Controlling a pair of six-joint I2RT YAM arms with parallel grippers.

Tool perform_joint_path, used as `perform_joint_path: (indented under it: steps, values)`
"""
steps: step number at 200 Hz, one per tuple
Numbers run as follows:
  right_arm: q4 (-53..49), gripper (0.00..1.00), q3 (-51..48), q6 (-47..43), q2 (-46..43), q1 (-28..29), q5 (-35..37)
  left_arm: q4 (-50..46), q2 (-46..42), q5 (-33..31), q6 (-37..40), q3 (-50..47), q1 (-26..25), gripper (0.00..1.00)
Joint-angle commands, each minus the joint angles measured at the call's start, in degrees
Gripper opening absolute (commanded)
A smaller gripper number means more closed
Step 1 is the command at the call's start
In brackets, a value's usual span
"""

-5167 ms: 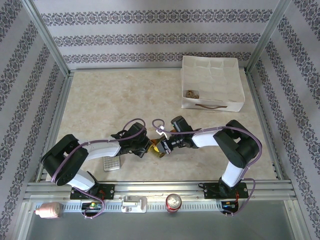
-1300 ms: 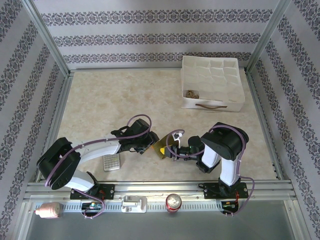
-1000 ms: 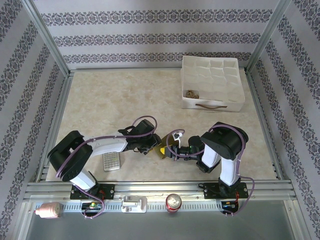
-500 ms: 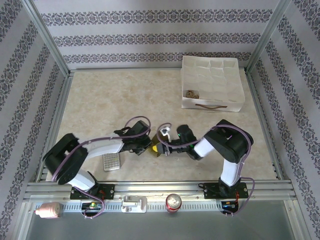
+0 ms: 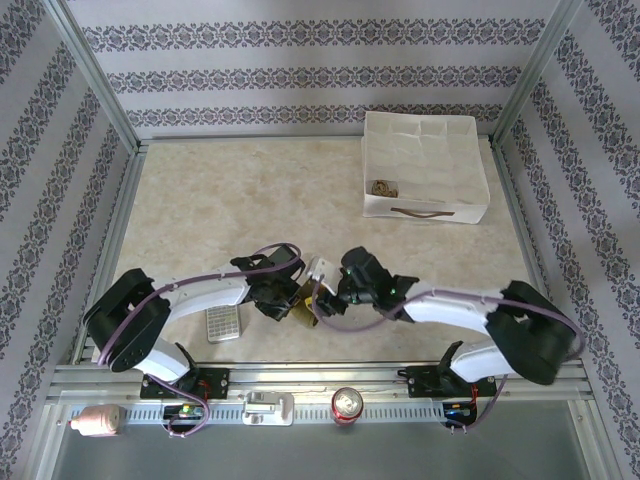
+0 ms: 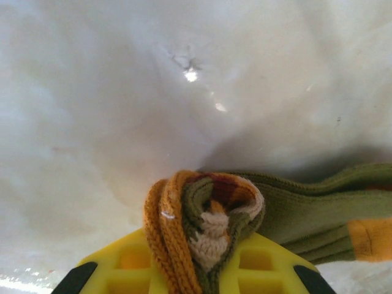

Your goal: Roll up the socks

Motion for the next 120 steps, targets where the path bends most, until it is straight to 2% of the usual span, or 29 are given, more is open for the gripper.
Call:
perform_joint_path:
  steps: [1, 30, 63, 92, 103, 120]
  values:
    - [0.2, 0.56, -3.2, -1.7, -2.0, 8.9, 17.3, -14.8, 3.6, 2.0, -1.9, 0.9, -1.0, 0.0]
    - [-0.3, 0.57, -1.4, -3.0, 1.3, 17.7, 31.2, -14.1, 5.0, 3.3, -1.1, 1.5, -0.9, 0.0]
    - [-3.3, 0.55, 3.1, -6.0, 8.1, 21.5, 37.0, -14.1, 5.1, 3.4, -0.3, 1.8, -0.5, 0.0]
    - [-6.8, 0.51, 5.3, -3.5, 13.2, 22.6, 42.3, -13.4, 4.9, 3.5, 0.4, 2.0, 0.0, 0.0]
    - [-7.3, 0.45, 5.5, -2.9, 14.2, 22.6, 43.1, -13.2, 4.8, 3.6, 0.8, 2.3, 0.0, 0.0]
    - [-9.6, 0.18, 6.8, -2.0, 15.7, 22.4, 44.4, -12.8, 4.6, 3.7, 1.4, 2.4, 0.1, 0.0]
